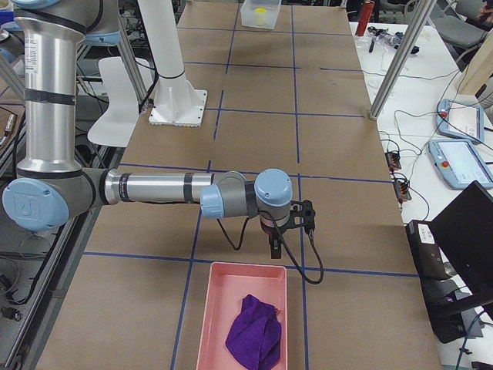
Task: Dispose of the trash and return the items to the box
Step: 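Lift the green bowl off the table and lower it into the clear bin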
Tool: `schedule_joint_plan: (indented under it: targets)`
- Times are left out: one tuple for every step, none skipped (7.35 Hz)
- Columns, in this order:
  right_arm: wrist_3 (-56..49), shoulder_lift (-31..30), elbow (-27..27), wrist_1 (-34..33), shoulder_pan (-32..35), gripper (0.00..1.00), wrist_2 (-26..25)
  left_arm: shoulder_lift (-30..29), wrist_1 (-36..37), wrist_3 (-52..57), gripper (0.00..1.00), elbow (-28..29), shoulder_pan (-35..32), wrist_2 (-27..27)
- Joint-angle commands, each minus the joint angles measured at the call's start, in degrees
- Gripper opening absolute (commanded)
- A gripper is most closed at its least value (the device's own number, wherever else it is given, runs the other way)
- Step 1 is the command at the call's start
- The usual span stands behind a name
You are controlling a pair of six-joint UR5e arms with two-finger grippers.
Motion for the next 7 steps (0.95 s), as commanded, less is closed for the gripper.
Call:
schedule_joint_plan:
  targets:
    - [0.00,0.09,0.09,0.10,-0.01,1.00,-0.13,1.91,-2.21,-0.24,1.00,-0.93,-0.24,0.85]
    - [0.00,0.09,0.09,0.10,-0.01,1.00,-0.13,3.14,-7.19,-0.33,1.00,-1.02,-0.24,0.94]
    - [0.00,0.09,0.09,0.19,-0.01,1.00,-0.13,5.24,-12.11,-0.59,1.00,-1.46,-0.24,1.29]
    - [0.00,0.09,0.09,0.19,-0.01,1.00,-0.13,5.52,-15.03,-0.59,1.00,-3.72,-0.24,1.29]
    - [-0.08,-0.69,0.26,0.37,-0.01,1.00,-0.22,7.35,-15.85,-0.42,1.00,-7.84,-0.32,0.94]
    - [-0.17,-1.39,0.35,0.37,-0.01,1.00,-0.13,7.29,-17.42,-0.33,1.00,-8.83,-0.24,1.11]
    - [-0.17,-1.40,0.35,0.37,-0.01,1.00,-0.13,6.85,-18.31,-0.59,1.00,-10.59,-0.15,1.55]
